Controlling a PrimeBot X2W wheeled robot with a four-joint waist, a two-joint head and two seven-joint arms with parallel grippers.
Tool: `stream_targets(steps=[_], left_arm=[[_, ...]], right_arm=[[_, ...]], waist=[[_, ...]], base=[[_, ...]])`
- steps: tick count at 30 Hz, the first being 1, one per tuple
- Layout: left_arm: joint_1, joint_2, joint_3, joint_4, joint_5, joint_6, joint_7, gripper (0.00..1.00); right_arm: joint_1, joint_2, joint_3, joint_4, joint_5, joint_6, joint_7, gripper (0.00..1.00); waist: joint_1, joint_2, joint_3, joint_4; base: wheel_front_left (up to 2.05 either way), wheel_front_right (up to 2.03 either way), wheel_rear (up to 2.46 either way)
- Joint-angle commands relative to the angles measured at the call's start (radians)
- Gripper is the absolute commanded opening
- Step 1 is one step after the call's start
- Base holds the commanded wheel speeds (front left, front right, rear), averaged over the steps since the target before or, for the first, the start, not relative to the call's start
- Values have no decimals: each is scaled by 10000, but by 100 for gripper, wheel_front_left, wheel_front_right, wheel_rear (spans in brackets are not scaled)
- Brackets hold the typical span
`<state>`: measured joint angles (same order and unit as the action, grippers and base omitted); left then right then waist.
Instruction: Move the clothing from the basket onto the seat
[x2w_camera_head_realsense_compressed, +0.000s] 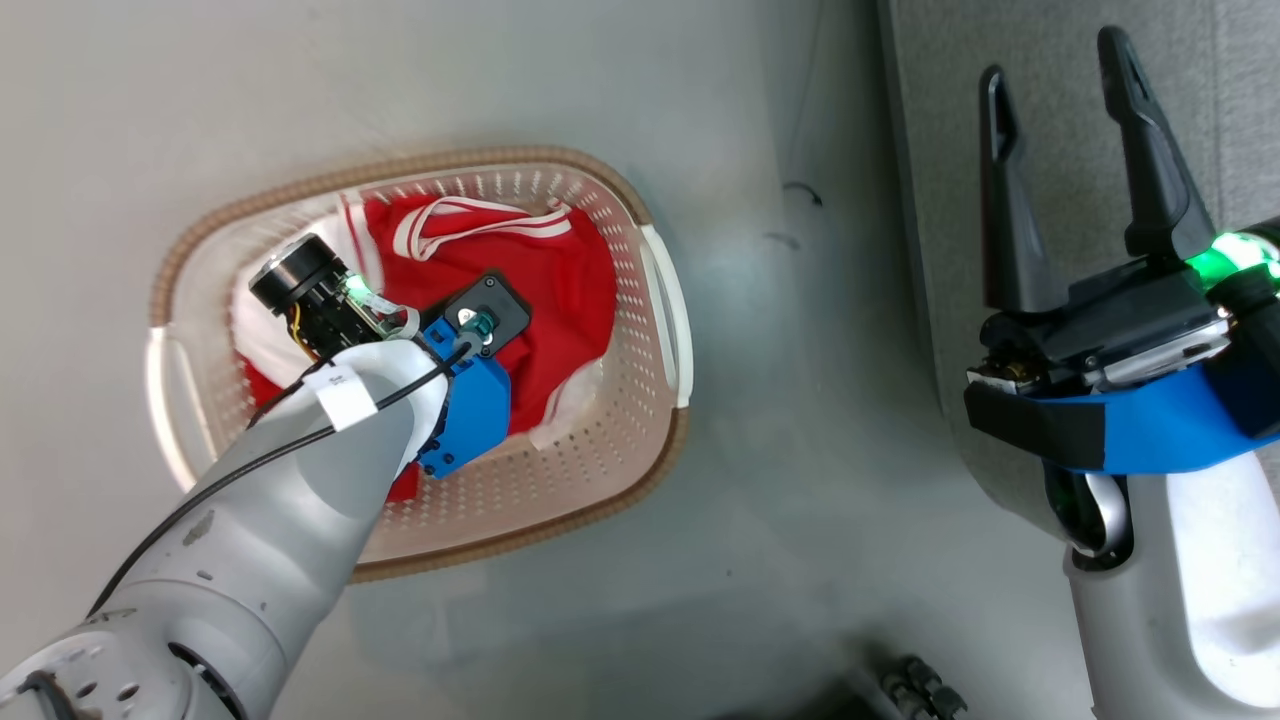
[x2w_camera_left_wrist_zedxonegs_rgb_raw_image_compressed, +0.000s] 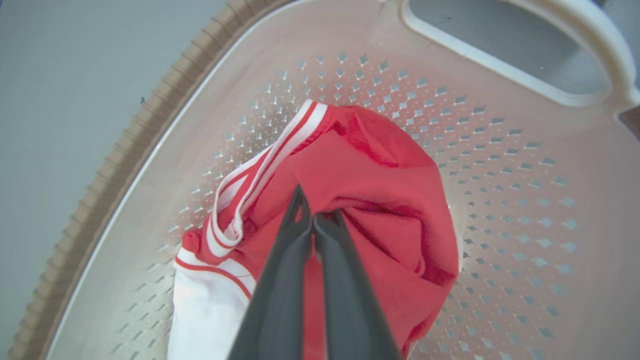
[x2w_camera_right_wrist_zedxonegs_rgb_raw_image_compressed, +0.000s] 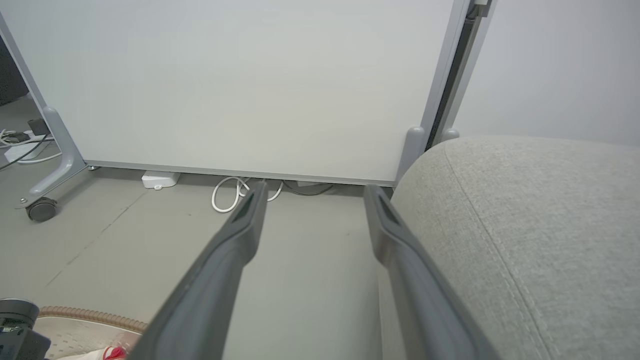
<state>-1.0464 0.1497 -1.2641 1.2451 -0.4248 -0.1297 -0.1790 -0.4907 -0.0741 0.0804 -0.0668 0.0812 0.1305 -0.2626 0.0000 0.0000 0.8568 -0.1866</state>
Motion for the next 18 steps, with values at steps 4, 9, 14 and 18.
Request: stream_targets(steps=[4, 9, 14, 18], left_arm=[[205, -176, 198, 117, -269, 12, -552, 0], [513, -251, 516, 70, -602, 74, -817, 0], [889, -99, 946, -489, -840, 227, -877, 0], [1371, 171, 1445, -1357, -922, 400, -872, 0]], right_arm=[[281, -95, 11, 173, -61, 5, -35, 100], [504, -131, -26, 355, -64, 5, -35, 100], [801, -80, -42, 514, -75, 5, -35, 100], [1080, -54, -96, 656, -113, 5, -35, 100]], waist=[[0, 0, -963, 379], [0, 0, -1729, 571], [0, 0, -2488, 679], [0, 0, -3083, 794]], base=[[0, 0, 0], [0, 0, 0], [0, 0, 0], [0, 0, 0]])
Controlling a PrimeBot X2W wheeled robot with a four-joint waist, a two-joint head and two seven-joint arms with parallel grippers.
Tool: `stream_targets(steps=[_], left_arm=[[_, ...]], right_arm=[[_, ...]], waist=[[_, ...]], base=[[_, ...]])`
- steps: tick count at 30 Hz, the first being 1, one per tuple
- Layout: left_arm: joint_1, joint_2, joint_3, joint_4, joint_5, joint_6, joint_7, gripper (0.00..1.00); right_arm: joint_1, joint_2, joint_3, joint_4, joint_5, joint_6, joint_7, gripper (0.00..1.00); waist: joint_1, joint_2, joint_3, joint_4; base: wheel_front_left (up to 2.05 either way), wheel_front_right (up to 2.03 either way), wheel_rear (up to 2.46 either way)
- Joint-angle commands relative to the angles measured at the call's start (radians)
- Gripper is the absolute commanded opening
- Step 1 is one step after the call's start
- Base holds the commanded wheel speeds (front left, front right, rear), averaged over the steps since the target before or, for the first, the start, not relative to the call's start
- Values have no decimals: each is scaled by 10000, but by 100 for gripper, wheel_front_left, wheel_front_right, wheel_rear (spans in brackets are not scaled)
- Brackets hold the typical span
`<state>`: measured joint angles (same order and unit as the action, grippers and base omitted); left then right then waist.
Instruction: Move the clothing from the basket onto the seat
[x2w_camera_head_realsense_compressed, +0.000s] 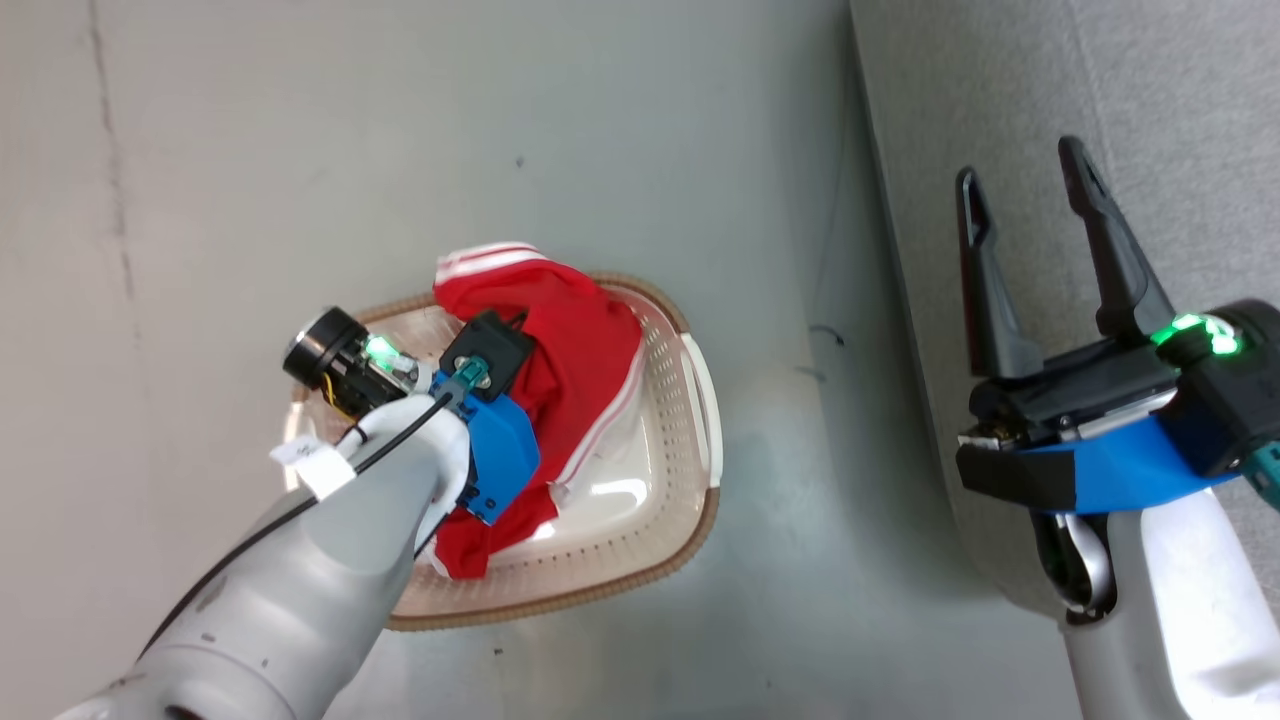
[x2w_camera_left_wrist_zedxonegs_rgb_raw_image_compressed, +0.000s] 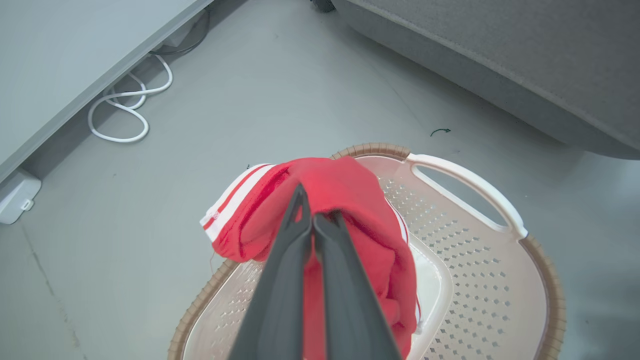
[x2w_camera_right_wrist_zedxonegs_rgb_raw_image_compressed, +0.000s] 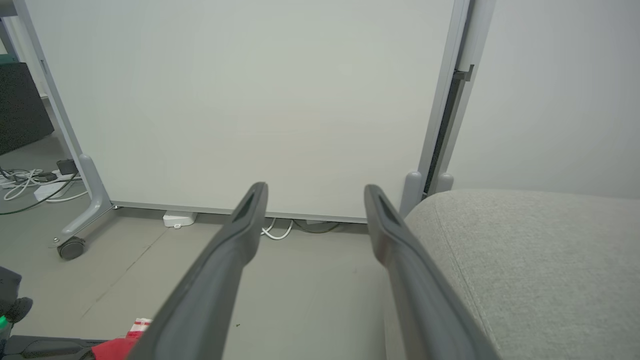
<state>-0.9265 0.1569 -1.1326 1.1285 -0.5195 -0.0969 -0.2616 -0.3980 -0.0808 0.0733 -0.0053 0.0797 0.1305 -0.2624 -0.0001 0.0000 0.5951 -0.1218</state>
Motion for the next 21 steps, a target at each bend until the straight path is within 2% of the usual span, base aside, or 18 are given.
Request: stream_targets(steps=[1, 7, 13, 21], left_arm=[[276, 163, 280, -427, 1, 118, -47, 0], [998, 534, 1308, -1787, 127, 321, -48, 0], [1621, 751, 2405, -2857, 347, 247, -51, 0], [2284, 759, 4101, -4182, 679, 129, -50, 0]], right_arm=[[231, 23, -40, 78, -105, 5, -37, 100], [639, 44, -83, 284, -83, 5, -37, 100], [975, 87, -4, 458, -115, 5, -37, 100], [1390, 149, 33, 670, -124, 5, -37, 100]], waist=[[1, 0, -609, 175], [1, 0, -1459, 361], [1, 0, -2237, 492], [1, 0, -3225, 603]], base=[[0, 0, 0], [0, 0, 0], [0, 0, 0], [0, 0, 0]])
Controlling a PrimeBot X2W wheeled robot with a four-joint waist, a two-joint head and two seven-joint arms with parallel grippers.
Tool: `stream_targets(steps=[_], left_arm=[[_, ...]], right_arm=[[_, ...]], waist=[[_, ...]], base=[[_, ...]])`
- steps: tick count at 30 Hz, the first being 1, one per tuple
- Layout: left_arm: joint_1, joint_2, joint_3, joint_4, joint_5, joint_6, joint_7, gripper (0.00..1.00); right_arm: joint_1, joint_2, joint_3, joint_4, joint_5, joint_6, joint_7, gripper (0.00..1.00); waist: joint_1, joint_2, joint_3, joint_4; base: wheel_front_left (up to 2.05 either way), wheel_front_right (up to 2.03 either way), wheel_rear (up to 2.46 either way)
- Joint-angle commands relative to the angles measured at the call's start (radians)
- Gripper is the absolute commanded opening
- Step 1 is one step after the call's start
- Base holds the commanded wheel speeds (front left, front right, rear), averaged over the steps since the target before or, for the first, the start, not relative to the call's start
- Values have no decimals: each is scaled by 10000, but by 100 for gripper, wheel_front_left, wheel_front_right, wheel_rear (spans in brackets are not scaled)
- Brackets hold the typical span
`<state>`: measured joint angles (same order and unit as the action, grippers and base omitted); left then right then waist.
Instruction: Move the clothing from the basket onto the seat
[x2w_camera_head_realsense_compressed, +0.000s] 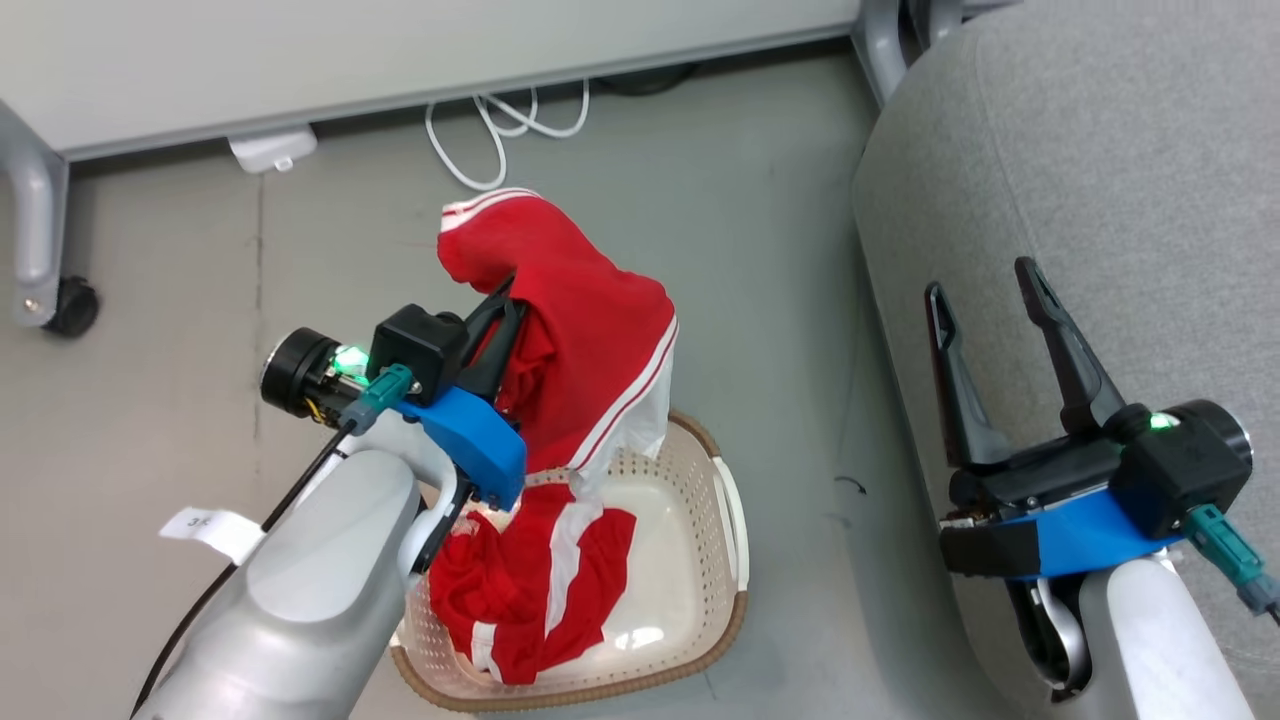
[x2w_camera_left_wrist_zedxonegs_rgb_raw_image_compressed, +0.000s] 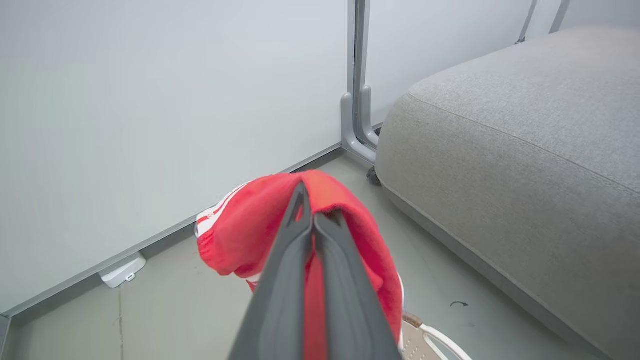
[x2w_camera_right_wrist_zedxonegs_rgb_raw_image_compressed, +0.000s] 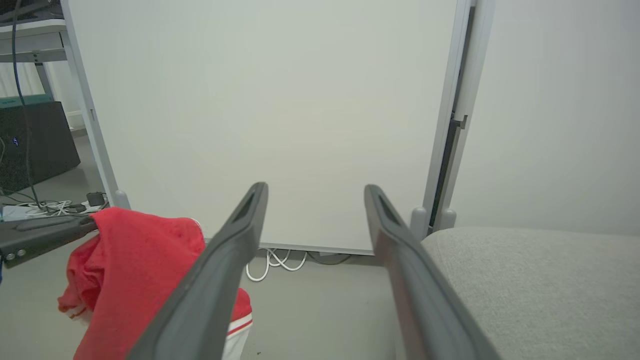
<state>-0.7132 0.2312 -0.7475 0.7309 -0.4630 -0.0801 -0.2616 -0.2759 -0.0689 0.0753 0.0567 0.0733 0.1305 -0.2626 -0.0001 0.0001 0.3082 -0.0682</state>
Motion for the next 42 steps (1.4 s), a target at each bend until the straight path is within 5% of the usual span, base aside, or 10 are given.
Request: stream_targets(steps=[1, 15, 29, 42], left_arm=[[213, 16, 420, -328, 178, -65, -50, 0], [172, -475, 1436, -1538, 820, -382, -51, 0], [-512, -1149, 768, -1861, 495, -506, 180, 0], [-629, -1211, 450, -2104, 132, -516, 476, 0]], right_arm=[[216, 38, 21, 81, -62, 5, -35, 100], [844, 131, 45, 248, -72, 5, -35, 100], [1063, 184, -15, 250, 26, 5, -35, 100], [1082, 192, -38, 201, 48, 5, -35, 100]], waist=[[1, -1, -469, 75], [1, -1, -1440, 218], [1, -1, -1637, 329], [1, -1, -1648, 454]], base=[[0, 0, 0], [0, 0, 0], [0, 0, 0], [0, 0, 0]])
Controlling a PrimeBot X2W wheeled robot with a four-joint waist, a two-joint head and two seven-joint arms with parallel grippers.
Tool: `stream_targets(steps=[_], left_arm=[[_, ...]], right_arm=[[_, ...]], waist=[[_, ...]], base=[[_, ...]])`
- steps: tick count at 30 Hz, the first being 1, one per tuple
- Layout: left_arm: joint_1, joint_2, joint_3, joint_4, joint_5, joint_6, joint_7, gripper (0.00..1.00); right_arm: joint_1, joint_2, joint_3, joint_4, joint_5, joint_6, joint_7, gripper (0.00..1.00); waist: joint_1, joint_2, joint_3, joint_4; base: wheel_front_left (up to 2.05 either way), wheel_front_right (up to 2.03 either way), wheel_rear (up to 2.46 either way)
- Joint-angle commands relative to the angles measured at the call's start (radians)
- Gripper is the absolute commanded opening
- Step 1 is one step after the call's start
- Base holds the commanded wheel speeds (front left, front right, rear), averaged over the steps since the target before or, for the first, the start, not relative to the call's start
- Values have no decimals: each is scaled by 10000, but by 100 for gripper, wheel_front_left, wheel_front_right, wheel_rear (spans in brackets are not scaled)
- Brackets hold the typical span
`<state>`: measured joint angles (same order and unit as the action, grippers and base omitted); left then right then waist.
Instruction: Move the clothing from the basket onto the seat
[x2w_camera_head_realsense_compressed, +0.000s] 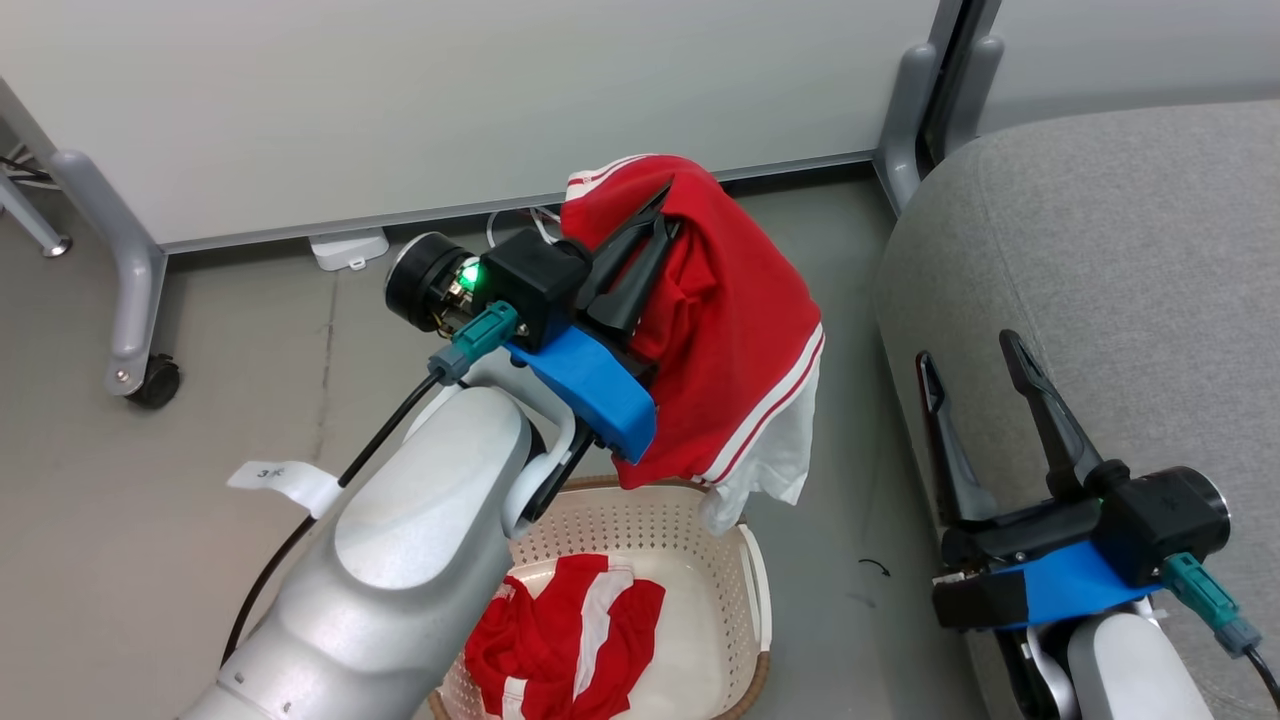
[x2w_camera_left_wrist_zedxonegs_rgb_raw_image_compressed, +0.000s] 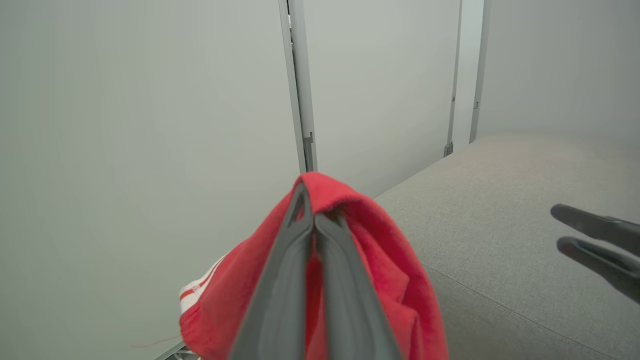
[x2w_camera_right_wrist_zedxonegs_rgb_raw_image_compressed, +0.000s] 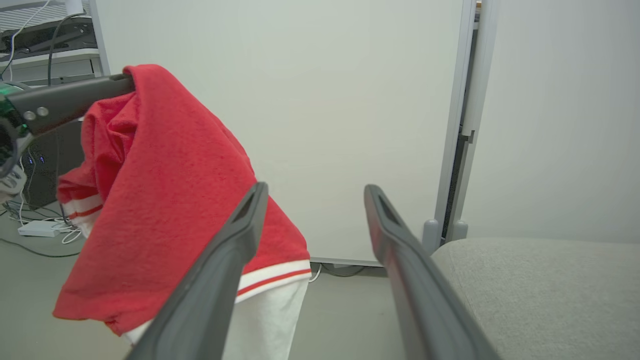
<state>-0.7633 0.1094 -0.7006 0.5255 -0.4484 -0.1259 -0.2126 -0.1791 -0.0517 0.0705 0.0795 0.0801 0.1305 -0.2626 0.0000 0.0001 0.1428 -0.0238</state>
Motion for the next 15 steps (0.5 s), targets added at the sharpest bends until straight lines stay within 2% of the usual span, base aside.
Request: stream_targets(steps=[1, 7, 15], left_arm=[[-140, 12, -30, -62, -17, -57, -18, 0], [-172, 44, -70, -66, -34, 1, -67, 0], [-244, 5, -161, -54, -54, 24, -109, 0]], right_arm=[[83, 20, 42, -39, -16, 5, -35, 100], [-443, 20, 463, -144, -1, 5, -35, 100], [-1363, -4, 1566, -370, 55, 5, -35, 100]], waist=[[0, -1, 15, 20], [0, -1, 45, 50], [0, -1, 90, 146]], base=[[0, 0, 0], [0, 0, 0], [0, 0, 0]])
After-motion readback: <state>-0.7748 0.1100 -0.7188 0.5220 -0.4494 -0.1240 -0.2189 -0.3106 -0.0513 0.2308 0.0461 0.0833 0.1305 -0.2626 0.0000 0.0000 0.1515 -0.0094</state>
